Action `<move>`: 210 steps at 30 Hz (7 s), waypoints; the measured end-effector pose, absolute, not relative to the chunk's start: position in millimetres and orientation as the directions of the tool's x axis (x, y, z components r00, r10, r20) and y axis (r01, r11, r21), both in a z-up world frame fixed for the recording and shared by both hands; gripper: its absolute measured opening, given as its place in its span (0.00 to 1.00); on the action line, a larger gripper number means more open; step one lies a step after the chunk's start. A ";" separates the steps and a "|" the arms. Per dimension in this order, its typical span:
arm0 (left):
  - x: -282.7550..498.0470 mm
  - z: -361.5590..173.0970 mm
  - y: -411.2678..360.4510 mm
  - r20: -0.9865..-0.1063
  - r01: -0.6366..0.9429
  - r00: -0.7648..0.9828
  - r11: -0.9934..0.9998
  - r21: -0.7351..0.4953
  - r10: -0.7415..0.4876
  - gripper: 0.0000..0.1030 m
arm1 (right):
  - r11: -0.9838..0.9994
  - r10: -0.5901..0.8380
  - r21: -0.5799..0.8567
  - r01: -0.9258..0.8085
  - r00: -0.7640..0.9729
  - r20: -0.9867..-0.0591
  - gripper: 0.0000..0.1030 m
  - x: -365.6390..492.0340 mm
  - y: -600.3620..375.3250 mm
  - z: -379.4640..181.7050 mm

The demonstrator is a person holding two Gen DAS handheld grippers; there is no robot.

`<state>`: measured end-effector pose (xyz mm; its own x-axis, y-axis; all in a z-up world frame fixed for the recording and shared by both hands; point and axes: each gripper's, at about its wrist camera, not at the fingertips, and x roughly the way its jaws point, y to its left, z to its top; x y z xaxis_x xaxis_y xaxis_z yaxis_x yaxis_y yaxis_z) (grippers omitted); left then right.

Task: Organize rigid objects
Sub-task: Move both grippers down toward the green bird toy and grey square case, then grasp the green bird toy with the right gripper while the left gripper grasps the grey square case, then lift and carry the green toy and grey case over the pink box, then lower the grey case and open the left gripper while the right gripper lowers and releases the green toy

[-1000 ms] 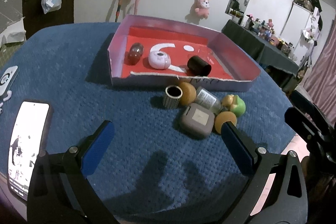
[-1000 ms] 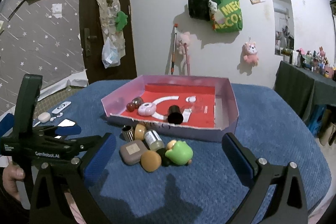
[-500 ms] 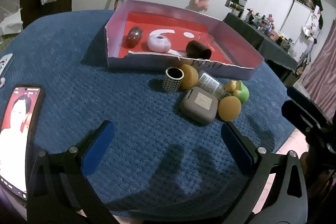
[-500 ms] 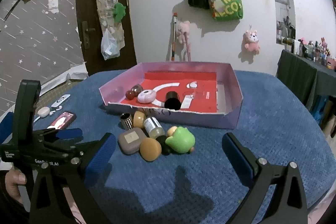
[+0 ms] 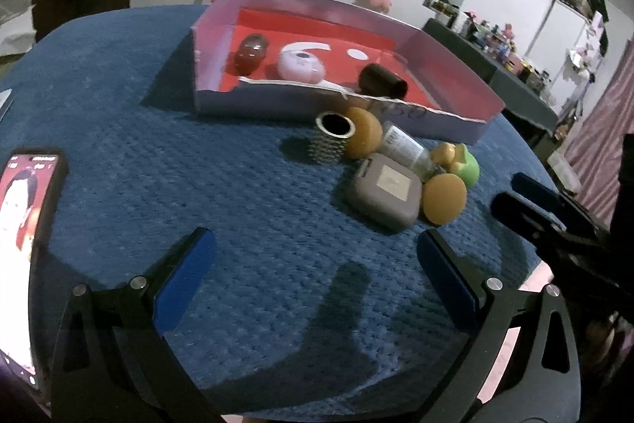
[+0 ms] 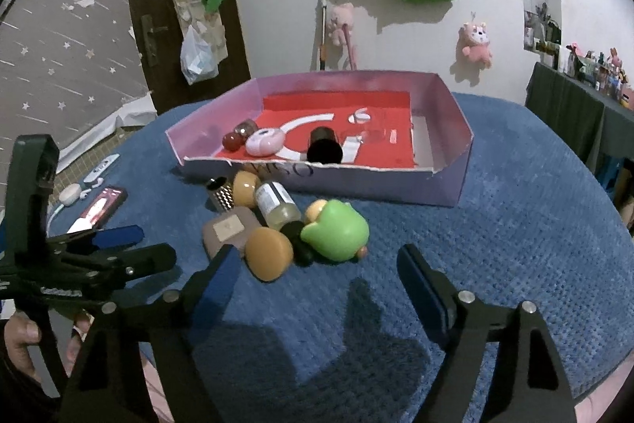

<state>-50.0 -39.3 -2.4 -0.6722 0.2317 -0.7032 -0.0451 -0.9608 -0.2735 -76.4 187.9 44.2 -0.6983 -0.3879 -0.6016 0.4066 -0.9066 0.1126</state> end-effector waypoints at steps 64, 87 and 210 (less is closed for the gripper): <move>-79.2 -4.1 0.9 -0.683 -0.184 -0.675 -0.960 -0.211 0.279 0.47 | -0.857 -0.504 0.299 0.419 -0.565 -0.653 0.50 -114.5 191.9 37.8; -53.0 20.9 -14.4 -0.622 -0.187 -0.722 -0.951 -0.248 0.304 0.47 | -0.834 -0.534 0.279 0.476 -0.570 -0.625 0.50 -89.4 174.6 58.5; -241.2 7.1 -41.2 -0.775 -0.100 -0.595 -0.977 -0.189 0.211 0.47 | -0.905 -0.359 0.141 0.401 -0.544 -0.759 0.50 -272.3 146.2 38.0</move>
<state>-241.2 -41.2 7.1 -0.5953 0.2110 -0.7753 -0.1004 -0.9769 -0.1888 -272.3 146.2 38.0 -0.5435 -0.3594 -0.7586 0.4011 -0.9051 0.1414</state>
